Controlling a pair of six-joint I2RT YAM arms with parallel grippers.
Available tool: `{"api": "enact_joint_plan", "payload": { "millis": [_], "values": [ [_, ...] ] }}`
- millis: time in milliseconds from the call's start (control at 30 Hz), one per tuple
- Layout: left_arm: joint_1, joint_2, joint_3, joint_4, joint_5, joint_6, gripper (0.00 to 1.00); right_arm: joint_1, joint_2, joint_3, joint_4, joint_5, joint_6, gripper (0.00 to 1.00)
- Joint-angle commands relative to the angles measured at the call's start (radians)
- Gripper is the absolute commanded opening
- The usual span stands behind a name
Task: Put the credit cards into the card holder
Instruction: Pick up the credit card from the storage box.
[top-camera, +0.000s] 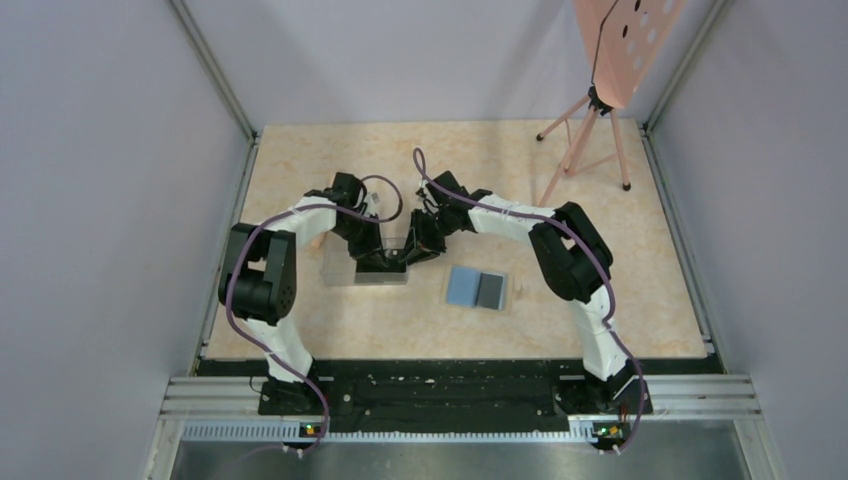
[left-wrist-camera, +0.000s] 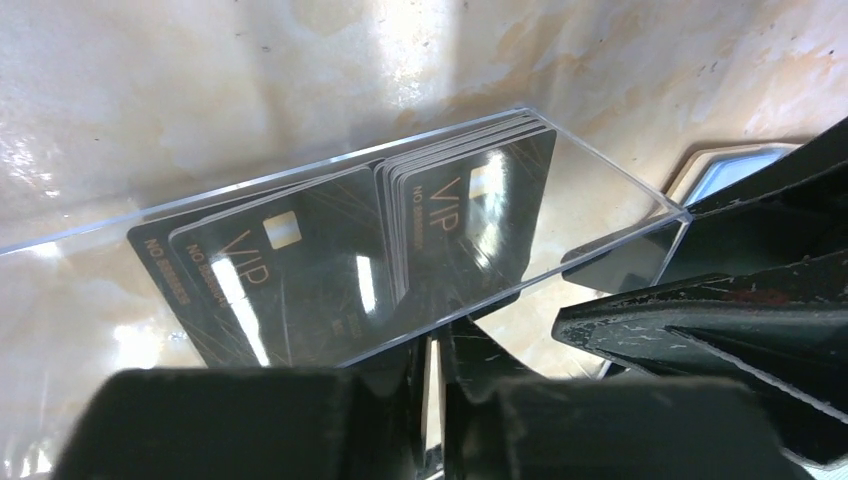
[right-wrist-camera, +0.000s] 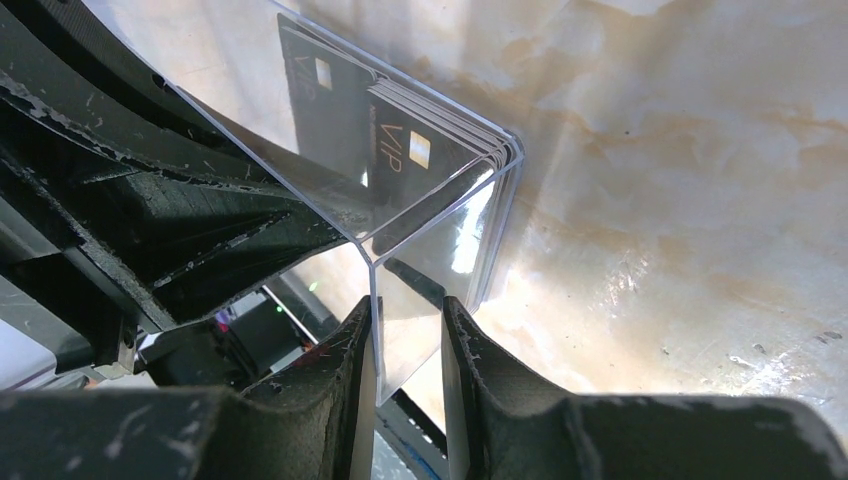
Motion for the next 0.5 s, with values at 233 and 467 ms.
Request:
{"api": "enact_joint_plan", "payload": {
  "millis": [233, 467],
  "values": [
    [0.002, -0.008, 0.001, 0.028, 0.035, 0.01, 0.0, 0.005, -0.021, 0.051, -0.012, -0.008, -0.019, 0.24],
    [0.002, -0.032, 0.02, -0.012, -0.084, 0.022, 0.2, 0.005, -0.022, 0.057, -0.012, -0.008, -0.017, 0.28]
  ]
}}
